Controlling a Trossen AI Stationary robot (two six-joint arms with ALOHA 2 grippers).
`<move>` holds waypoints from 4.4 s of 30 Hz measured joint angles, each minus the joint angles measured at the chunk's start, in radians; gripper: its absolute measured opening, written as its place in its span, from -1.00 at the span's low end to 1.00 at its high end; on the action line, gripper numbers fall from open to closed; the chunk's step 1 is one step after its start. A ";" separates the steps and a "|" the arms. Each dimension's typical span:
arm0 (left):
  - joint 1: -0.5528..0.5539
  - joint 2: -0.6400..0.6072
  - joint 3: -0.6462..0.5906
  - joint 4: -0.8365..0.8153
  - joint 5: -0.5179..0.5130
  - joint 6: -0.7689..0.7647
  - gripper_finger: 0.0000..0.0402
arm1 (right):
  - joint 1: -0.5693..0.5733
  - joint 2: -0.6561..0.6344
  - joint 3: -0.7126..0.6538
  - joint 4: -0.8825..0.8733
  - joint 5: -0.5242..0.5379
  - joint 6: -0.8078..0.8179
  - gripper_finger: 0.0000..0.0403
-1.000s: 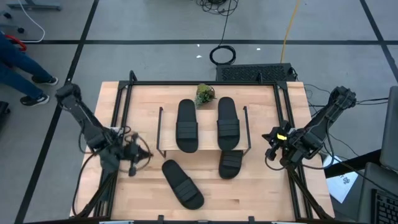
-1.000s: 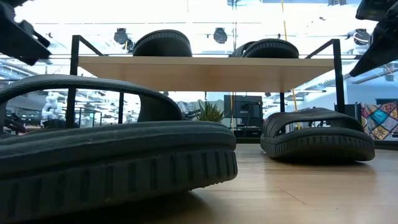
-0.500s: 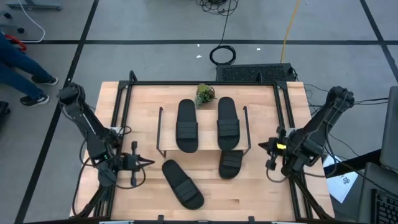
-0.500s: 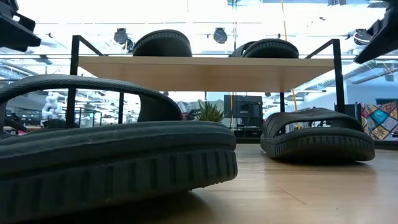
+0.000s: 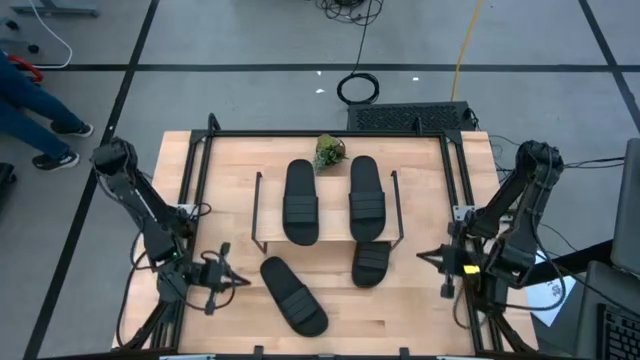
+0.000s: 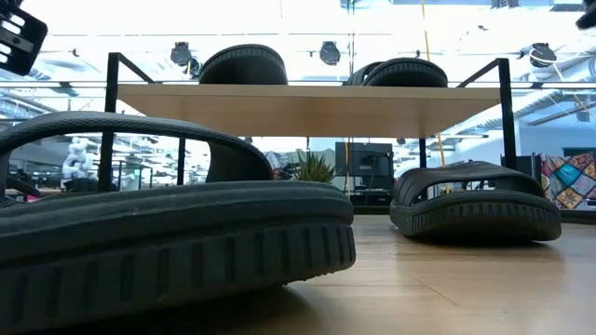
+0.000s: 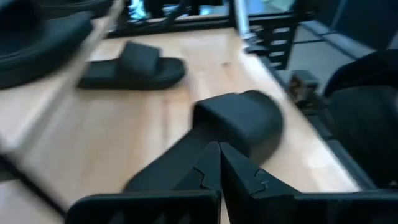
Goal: Pick and place slides into the shelf
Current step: Adjust the shelf, then put the black slide under the shelf
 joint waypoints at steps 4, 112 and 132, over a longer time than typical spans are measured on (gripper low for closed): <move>0.000 0.095 0.000 0.108 0.014 0.031 -0.99 | 0.029 0.041 0.000 0.264 0.048 -0.249 -1.00; 0.199 0.965 1.184 -0.967 0.157 -0.062 0.23 | -0.346 0.298 -0.396 1.979 -0.668 -1.264 -1.00; 0.234 1.038 1.195 -0.927 0.166 0.032 0.24 | -0.346 0.298 -0.396 1.958 -0.668 -1.238 -1.00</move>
